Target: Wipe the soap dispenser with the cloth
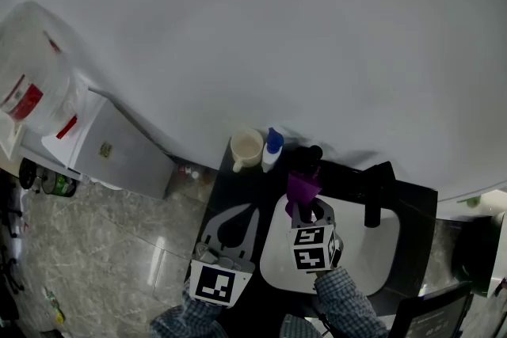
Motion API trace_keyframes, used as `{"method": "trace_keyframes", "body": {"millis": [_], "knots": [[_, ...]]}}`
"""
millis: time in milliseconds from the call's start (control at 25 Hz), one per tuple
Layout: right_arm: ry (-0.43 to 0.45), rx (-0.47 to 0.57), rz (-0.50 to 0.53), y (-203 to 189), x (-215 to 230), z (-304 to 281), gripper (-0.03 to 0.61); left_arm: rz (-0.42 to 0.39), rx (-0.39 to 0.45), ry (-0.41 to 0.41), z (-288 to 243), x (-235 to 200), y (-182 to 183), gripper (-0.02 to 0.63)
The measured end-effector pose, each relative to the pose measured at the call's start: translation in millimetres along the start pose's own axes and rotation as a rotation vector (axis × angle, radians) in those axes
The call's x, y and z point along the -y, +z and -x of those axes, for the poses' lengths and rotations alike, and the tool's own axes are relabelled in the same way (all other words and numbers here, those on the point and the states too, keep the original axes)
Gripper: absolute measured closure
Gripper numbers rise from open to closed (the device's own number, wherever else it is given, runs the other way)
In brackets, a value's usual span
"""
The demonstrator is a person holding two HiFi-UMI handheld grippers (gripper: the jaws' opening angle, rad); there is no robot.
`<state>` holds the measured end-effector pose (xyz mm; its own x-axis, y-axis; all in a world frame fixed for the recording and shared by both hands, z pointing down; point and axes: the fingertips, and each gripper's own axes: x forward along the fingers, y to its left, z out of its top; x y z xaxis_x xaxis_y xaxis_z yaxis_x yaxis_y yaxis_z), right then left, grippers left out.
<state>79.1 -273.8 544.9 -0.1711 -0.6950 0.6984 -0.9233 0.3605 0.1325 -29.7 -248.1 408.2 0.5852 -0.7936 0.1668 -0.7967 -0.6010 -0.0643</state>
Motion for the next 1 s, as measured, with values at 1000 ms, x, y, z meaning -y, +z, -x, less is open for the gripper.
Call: {"method": "trace_keyframes", "body": {"millis": [1000], "knots": [[-0.097,0.093,-0.068,32,54,-15,0.497,-0.026,-0.008,0.009,-8,11,2,0.612]]}}
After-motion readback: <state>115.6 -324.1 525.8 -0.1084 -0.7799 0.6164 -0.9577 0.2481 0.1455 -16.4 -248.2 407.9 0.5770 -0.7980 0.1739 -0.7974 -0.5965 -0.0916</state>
